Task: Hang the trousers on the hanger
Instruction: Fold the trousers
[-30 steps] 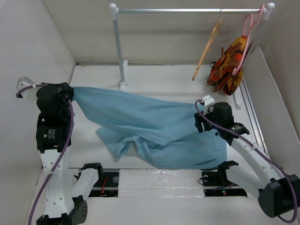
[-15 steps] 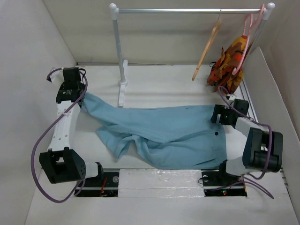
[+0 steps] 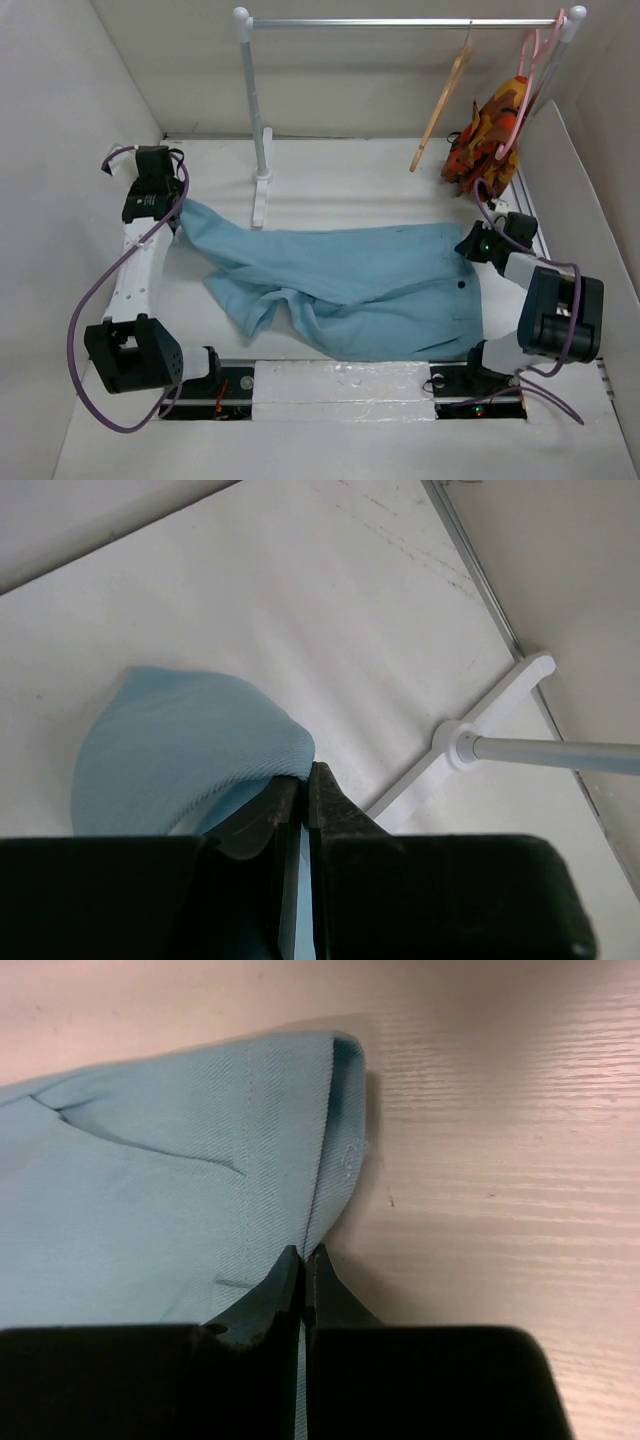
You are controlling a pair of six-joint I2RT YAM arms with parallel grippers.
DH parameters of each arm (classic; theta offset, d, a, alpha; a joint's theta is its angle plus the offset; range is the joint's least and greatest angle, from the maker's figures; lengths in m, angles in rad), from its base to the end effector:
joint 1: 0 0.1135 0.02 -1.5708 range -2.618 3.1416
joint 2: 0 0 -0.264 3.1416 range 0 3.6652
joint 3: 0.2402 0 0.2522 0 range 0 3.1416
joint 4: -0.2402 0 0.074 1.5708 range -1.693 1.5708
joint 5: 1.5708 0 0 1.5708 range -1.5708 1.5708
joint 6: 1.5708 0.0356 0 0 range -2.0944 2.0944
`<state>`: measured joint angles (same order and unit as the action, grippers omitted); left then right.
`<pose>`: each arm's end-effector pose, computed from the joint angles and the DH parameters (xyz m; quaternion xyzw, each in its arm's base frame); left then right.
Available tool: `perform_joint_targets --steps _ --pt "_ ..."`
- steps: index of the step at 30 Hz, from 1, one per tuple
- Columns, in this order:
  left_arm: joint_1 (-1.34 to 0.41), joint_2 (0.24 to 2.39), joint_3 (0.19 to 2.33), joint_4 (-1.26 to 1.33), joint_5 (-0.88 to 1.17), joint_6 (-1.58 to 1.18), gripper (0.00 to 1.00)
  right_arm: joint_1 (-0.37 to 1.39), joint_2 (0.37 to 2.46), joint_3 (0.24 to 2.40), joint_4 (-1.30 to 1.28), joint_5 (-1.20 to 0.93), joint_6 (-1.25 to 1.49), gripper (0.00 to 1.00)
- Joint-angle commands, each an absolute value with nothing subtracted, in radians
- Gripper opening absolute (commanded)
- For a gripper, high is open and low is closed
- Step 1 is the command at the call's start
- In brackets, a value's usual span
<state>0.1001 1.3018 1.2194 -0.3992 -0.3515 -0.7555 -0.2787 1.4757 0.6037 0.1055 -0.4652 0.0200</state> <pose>0.2914 0.0416 0.3579 -0.4318 0.7287 -0.0226 0.5311 0.2685 -0.0602 0.1540 0.0440 0.8989 0.1612 0.4050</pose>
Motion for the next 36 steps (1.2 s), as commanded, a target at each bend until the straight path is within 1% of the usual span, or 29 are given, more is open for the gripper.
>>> perform_joint_targets --steps 1,2,5,7,9,10,12,15,16,17,18,20,21,22,23,24,25,26,27,28,30,32,33,34,35,36 --pt "0.106 1.229 1.218 -0.376 -0.39 -0.733 0.0 -0.331 1.376 0.606 0.111 -0.538 0.014 0.0" --pt "0.106 1.207 1.227 -0.4 -0.403 -0.733 0.0 -0.366 1.289 0.614 0.035 -0.513 -0.027 0.0" --pt "0.106 1.149 1.23 -0.429 -0.432 -0.726 0.0 -0.385 1.113 0.635 -0.136 -0.444 -0.063 0.0" --pt "0.106 1.096 1.226 -0.457 -0.452 -0.697 0.0 -0.412 0.978 0.675 -0.294 -0.344 -0.099 0.0" --pt "0.106 1.083 1.247 -0.523 -0.495 -0.667 0.0 -0.413 0.968 0.712 -0.379 -0.273 -0.123 0.0" --pt "0.095 1.081 1.25 -0.538 -0.506 -0.654 0.0 -0.413 0.997 0.712 -0.356 -0.234 -0.121 0.0" --pt "0.072 1.086 1.255 -0.557 -0.584 -0.62 0.0 -0.469 1.063 0.756 -0.321 -0.241 -0.127 0.0" --pt "0.061 1.109 1.255 -0.52 -0.548 -0.569 0.0 -0.495 1.231 0.891 -0.269 -0.177 -0.106 0.0" --pt "0.061 1.149 1.255 -0.508 -0.537 -0.543 0.0 -0.505 1.271 0.922 -0.25 -0.163 -0.082 0.0" --pt "0.061 1.182 1.262 -0.499 -0.485 -0.531 0.0 -0.505 1.349 0.955 -0.242 -0.143 -0.069 0.0" --pt "0.061 1.221 1.3 -0.508 -0.467 -0.526 0.0 -0.505 1.386 1.016 -0.229 -0.126 -0.055 0.0" --pt "0.061 1.36 1.342 -0.499 -0.402 -0.499 0.0 -0.505 1.448 1.077 -0.23 -0.117 -0.034 0.0" --pt "0.061 1.409 1.409 -0.505 -0.388 -0.5 0.0 -0.505 1.492 1.125 -0.245 -0.101 -0.032 0.03" --pt "0.061 1.504 1.439 -0.491 -0.358 -0.496 0.02 -0.505 1.506 1.143 -0.25 -0.11 -0.035 0.16" --pt "0.052 1.55 1.466 -0.476 -0.332 -0.468 0.37 -0.505 1.517 1.155 -0.252 -0.126 -0.043 0.36" --pt "0.052 1.595 1.55 -0.497 -0.318 -0.469 0.55 -0.494 1.522 1.166 -0.282 -0.144 -0.049 0.64" --pt "0.037 1.683 1.599 -0.524 -0.316 -0.471 0.72 -0.494 1.511 1.173 -0.3 -0.15 -0.07 0.7" --pt "0.028 1.718 1.638 -0.552 -0.313 -0.469 0.84 -0.477 1.491 1.161 -0.304 -0.161 -0.081 0.74" --pt "0.028 1.738 1.699 -0.58 -0.311 -0.454 0.88 -0.457 1.467 1.137 -0.279 -0.178 -0.081 0.77" --pt "0.028 1.749 1.703 -0.58 -0.322 -0.448 0.89 -0.446 1.4 1.082 -0.27 -0.211 -0.089 0.77" --pt "0.028 1.73 1.675 -0.569 -0.34 -0.449 0.92 -0.407 1.339 1.023 -0.267 -0.235 -0.094 0.76" --pt "0.028 1.668 1.626 -0.56 -0.371 -0.46 0.92 -0.361 1.228 0.935 -0.285 -0.255 -0.103 0.74" --pt "0.028 1.64 1.552 -0.548 -0.368 -0.469 0.9 -0.332 1.183 0.899 -0.281 -0.261 -0.103 0.63" --pt "0.028 1.565 1.504 -0.54 -0.326 -0.48 0.84 -0.266 1.134 0.856 -0.275 -0.285 -0.095 0.55" --pt "0.012 1.516 1.45 -0.531 -0.298 -0.485 0.62 -0.232 1.039 0.786 -0.276 -0.299 -0.092 0.4" --pt "-0.02 1.465 1.321 -0.505 -0.261 -0.489 0.46 -0.194 0.993 0.754 -0.279 -0.313 -0.087 0.04"
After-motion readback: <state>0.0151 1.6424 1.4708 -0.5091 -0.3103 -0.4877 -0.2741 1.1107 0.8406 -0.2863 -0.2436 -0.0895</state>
